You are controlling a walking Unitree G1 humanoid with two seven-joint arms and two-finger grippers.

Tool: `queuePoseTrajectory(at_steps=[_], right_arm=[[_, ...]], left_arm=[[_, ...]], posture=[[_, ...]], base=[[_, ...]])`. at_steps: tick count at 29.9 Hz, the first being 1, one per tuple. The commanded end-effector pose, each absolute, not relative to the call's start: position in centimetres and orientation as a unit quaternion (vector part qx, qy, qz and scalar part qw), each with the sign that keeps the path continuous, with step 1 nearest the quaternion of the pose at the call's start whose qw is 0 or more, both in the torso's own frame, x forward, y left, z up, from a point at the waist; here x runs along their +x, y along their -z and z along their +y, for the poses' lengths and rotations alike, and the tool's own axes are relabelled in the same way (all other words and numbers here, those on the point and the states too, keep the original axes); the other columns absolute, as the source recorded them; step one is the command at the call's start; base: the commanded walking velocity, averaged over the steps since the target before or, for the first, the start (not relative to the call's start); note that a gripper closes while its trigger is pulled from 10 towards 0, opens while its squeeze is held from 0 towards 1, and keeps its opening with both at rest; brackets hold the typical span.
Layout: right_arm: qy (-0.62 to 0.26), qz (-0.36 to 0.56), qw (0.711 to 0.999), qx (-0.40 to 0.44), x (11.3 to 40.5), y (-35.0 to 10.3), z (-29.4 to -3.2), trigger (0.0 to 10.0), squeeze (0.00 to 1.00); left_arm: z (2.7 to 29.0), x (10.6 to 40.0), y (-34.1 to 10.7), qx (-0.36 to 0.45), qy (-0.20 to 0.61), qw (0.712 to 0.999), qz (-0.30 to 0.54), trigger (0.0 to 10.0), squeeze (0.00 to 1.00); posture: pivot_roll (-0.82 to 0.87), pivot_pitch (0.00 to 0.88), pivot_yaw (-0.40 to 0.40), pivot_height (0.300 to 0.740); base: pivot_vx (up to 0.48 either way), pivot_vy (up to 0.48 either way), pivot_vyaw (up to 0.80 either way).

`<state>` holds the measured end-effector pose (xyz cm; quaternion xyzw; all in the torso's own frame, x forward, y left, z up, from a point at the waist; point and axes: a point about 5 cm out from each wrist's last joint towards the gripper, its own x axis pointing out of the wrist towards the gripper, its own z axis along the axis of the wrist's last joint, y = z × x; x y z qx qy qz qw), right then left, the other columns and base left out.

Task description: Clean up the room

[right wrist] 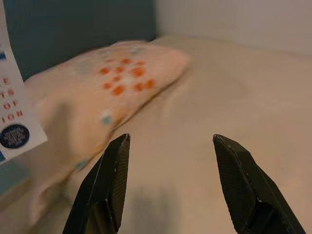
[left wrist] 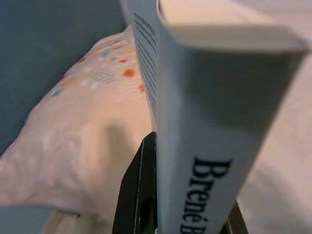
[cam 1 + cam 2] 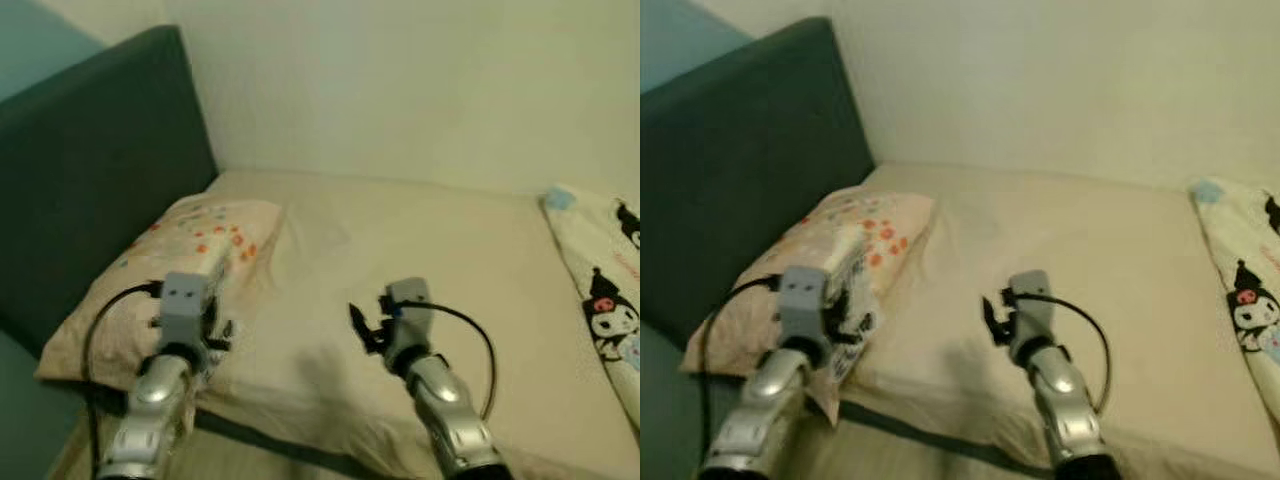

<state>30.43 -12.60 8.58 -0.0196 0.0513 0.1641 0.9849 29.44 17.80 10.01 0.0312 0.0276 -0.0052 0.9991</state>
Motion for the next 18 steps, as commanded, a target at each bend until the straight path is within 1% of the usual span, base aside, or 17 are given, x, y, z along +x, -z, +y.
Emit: queuePoseTrajectory(at_steps=[1, 12, 13, 18], right_arm=[[-0.161, 0.06, 0.985, -0.018, 30.17, -8.07, -12.7, 10.0, 0.0], [-0.156, 0.058, 0.986, -0.02, 30.47, -8.19, -13.09, 10.0, 0.0], [-0.153, 0.057, 0.986, -0.017, 30.51, -8.21, -13.19, 10.0, 0.0], [-0.137, 0.056, 0.989, -0.005, 30.55, -8.19, -13.49, 10.0, 0.0]], left_arm=[[17.81, 29.41, -10.09, 0.034, 0.006, 0.999, 0.026, 10.0, 0.0], [17.59, 29.54, -9.99, 0.037, 0.013, 0.999, 0.03, 10.0, 0.0], [17.59, 29.55, -9.97, 0.037, 0.013, 0.999, 0.031, 10.0, 0.0], [17.89, 29.65, -9.62, 0.04, -0.003, 0.998, 0.047, 10.0, 0.0]], posture=[[-0.05, 0.08, 0.033, 0.74], [-0.05, 0.081, 0.037, 0.74], [-0.05, 0.081, 0.037, 0.74], [-0.05, 0.082, 0.037, 0.74]], base=[[0.0, 0.0, 0.8], [0.0, 0.0, 0.8], [0.0, 0.0, 0.41], [0.0, 0.0, 0.0]])
